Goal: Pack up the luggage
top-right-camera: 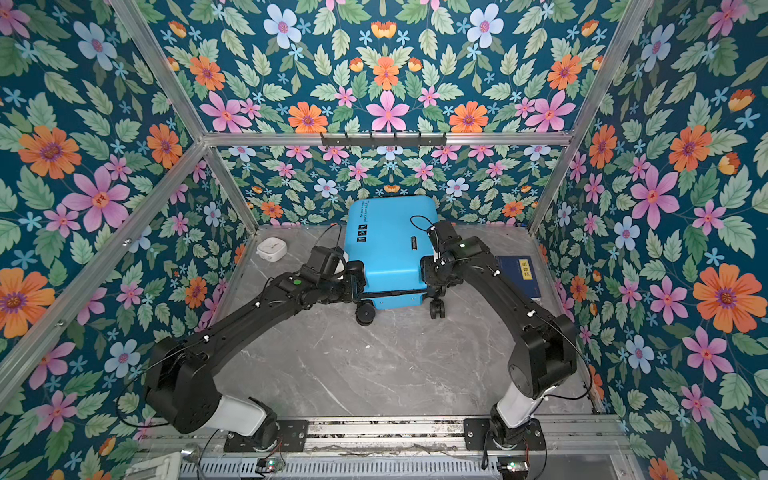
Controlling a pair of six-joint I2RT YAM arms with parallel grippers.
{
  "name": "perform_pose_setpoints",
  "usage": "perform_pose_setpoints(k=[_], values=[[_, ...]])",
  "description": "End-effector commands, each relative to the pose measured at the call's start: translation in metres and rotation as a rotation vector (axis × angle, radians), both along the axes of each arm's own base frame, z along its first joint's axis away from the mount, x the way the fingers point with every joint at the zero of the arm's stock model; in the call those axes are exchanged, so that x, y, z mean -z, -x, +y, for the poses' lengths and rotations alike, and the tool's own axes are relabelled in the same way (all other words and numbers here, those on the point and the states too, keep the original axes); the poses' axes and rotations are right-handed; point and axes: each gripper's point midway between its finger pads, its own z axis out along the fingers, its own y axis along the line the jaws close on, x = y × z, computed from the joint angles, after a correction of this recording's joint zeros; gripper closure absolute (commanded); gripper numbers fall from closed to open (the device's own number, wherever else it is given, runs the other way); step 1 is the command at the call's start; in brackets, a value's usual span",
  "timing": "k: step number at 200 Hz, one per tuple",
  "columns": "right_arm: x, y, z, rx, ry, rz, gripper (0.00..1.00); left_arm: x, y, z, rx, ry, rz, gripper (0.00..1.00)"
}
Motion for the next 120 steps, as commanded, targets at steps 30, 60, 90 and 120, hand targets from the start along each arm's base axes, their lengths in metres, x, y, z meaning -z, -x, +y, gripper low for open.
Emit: perform_pose_setpoints(k=[30, 60, 90, 120], values=[[-0.017, -0.043, 0.016, -0.024, -0.028, -0.118, 0.78, -0.012, 0.003, -0.009, 0.076, 0.034, -0.061, 0.47], [-0.004, -0.052, 0.012, 0.000, -0.051, -0.075, 0.82, -0.031, 0.000, 0.014, 0.004, -0.023, -0.160, 0.42], [0.001, -0.052, 0.007, 0.013, -0.081, -0.066, 0.83, -0.058, 0.008, 0.043, -0.051, -0.041, -0.355, 0.39], [0.004, -0.051, 0.006, 0.014, -0.092, -0.057, 0.82, -0.097, 0.029, 0.065, -0.065, 0.041, -0.636, 0.21]])
